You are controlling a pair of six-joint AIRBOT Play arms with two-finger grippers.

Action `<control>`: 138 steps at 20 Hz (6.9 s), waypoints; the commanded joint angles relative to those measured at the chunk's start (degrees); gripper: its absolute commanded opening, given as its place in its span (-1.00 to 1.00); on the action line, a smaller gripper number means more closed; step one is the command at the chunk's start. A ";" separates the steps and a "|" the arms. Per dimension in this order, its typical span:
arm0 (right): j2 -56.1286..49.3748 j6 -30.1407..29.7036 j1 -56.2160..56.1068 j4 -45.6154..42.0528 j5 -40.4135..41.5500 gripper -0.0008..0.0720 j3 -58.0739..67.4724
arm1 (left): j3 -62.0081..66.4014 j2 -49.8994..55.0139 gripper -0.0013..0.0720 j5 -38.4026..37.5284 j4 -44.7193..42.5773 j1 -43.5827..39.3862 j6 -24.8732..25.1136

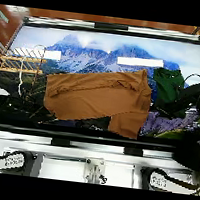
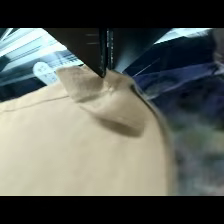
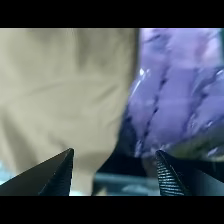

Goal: Fold the shirts.

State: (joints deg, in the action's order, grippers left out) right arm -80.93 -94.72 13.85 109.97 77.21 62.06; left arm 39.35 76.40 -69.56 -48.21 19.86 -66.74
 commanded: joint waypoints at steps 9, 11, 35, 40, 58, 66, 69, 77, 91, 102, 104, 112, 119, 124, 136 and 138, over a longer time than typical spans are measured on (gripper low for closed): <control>-9.44 0.37 -2.80 5.01 -12.02 0.14 -2.43 | 1.49 -0.68 -0.88 -1.55 0.26 -0.13 4.81; -9.31 0.11 -3.52 5.68 -13.68 -0.80 -2.14 | 2.51 -0.98 -0.89 -1.53 0.26 -0.13 5.88; 46.23 -2.93 -5.86 -5.42 -13.92 -0.80 35.36 | 58.31 -43.93 -0.89 1.60 -14.93 -0.70 -6.62; 33.09 2.32 -5.86 -5.40 6.95 -0.80 34.86 | 42.12 -41.57 -0.89 -0.07 -16.17 -0.72 -4.83; -18.71 4.15 -12.72 4.35 -36.35 -0.80 29.97 | 38.14 13.03 -0.89 25.09 -14.21 -9.40 -3.67; -20.63 8.52 -12.72 -0.85 -31.04 -0.80 29.97 | 38.12 17.20 -0.89 19.06 -14.38 -9.77 -13.49; -18.75 7.37 -12.46 -1.09 -23.12 -0.80 29.97 | 39.30 16.98 -0.89 9.01 -14.47 -9.38 -11.58; -15.91 6.84 -11.47 -8.13 7.72 -0.80 29.94 | 41.83 15.93 -0.89 -15.19 -26.36 -9.16 -11.45; -18.12 10.29 -12.83 -11.56 12.79 -0.21 24.57 | 37.70 16.04 -0.79 -17.09 -26.38 -9.53 -13.88; 0.44 1.88 3.28 -12.83 18.56 0.53 14.78 | 16.06 -4.37 0.68 -21.16 -24.00 -2.08 -11.80; 4.46 1.16 7.72 -9.94 14.73 0.53 7.58 | 4.11 -10.36 0.68 -18.64 -23.34 3.15 -9.22; 6.99 -1.57 10.93 -2.84 8.46 0.53 -0.63 | -9.22 -13.44 0.73 -10.82 -18.67 11.67 -3.10; 6.99 -1.55 10.91 -2.45 8.92 0.53 -0.66 | -10.27 -8.94 0.73 -8.13 -16.41 6.58 -3.13; 7.04 -1.99 10.91 -2.40 10.25 0.53 -4.50 | -10.23 -7.10 -0.09 -5.07 -11.93 2.82 -4.48; 18.23 -7.50 2.84 3.39 0.22 0.53 -32.02 | -8.61 -7.41 -0.89 -5.07 -11.74 2.38 -3.32; 18.16 -5.22 -0.35 2.84 -3.37 0.53 -33.18 | -8.61 -7.41 -0.89 -5.88 -11.76 2.38 -2.86</control>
State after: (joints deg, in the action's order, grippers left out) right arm -63.51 -101.58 17.72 113.06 78.67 31.86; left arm 30.59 69.04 -74.74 -59.96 22.24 -70.19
